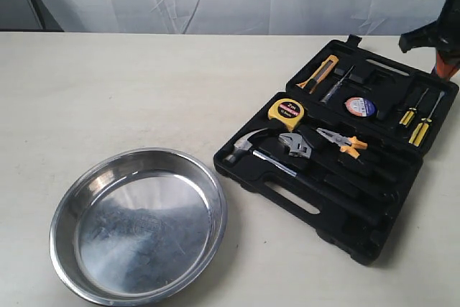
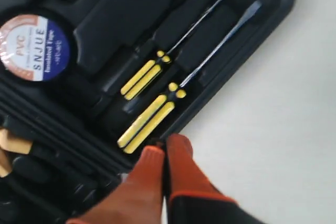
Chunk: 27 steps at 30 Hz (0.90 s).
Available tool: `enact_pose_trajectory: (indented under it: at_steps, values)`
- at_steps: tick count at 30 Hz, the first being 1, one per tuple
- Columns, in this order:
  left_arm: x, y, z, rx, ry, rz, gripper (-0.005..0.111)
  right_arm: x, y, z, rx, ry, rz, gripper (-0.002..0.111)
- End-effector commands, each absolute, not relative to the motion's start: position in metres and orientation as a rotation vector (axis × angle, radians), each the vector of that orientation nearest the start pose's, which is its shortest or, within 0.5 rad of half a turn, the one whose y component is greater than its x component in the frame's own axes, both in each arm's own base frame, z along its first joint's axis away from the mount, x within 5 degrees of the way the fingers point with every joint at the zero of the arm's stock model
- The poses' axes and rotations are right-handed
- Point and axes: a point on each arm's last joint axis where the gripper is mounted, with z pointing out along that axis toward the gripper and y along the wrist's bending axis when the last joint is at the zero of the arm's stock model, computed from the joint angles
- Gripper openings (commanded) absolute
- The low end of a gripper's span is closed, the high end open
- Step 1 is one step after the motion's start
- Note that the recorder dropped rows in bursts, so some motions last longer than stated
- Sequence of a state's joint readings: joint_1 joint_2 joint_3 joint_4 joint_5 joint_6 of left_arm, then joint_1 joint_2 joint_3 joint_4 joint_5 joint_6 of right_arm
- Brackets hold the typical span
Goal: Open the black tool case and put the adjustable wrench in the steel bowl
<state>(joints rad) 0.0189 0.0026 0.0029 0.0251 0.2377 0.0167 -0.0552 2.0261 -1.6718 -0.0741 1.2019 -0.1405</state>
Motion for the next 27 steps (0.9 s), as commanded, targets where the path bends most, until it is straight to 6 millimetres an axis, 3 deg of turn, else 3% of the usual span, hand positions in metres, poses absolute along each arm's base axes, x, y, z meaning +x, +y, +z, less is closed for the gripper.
enact_pose_trajectory:
  at_steps: [1, 10, 13, 15, 18, 22, 24, 27]
  values:
    - [0.056, 0.002, 0.192, 0.012, 1.715, 0.049, 0.000, 0.407, -0.009, 0.205, -0.138, 3.119, 0.081, -0.001]
    - [0.056, 0.002, 0.192, 0.012, 1.715, 0.049, 0.000, 0.381, 0.078, 0.168, -0.485, 3.212, 0.342, -0.001]
    - [0.056, 0.002, 0.192, 0.012, 1.715, 0.049, 0.000, 0.372, 0.134, 0.154, -0.727, 3.131, 0.705, -0.001]
    - [0.056, 0.002, 0.192, 0.012, 1.715, 0.049, 0.000, 0.369, 0.158, 0.151, -0.829, 3.015, 0.942, -0.001]
    - [0.056, 0.002, 0.192, 0.012, 1.715, 0.049, 0.000, 0.377, 0.177, 0.161, -0.831, 2.786, 1.239, -0.001]
    - [0.056, 0.002, 0.192, 0.012, 1.715, 0.049, 0.000, 0.424, 0.182, 0.176, -0.401, 2.499, 1.057, -0.001]
    - [0.056, 0.002, 0.192, 0.012, 1.715, 0.049, 0.000, 0.449, 0.171, 0.182, -0.192, 2.357, 0.831, -0.001]
    - [0.056, 0.002, 0.192, 0.012, 1.715, 0.049, 0.000, 0.464, 0.159, 0.189, -0.116, 2.250, 0.625, -0.001]
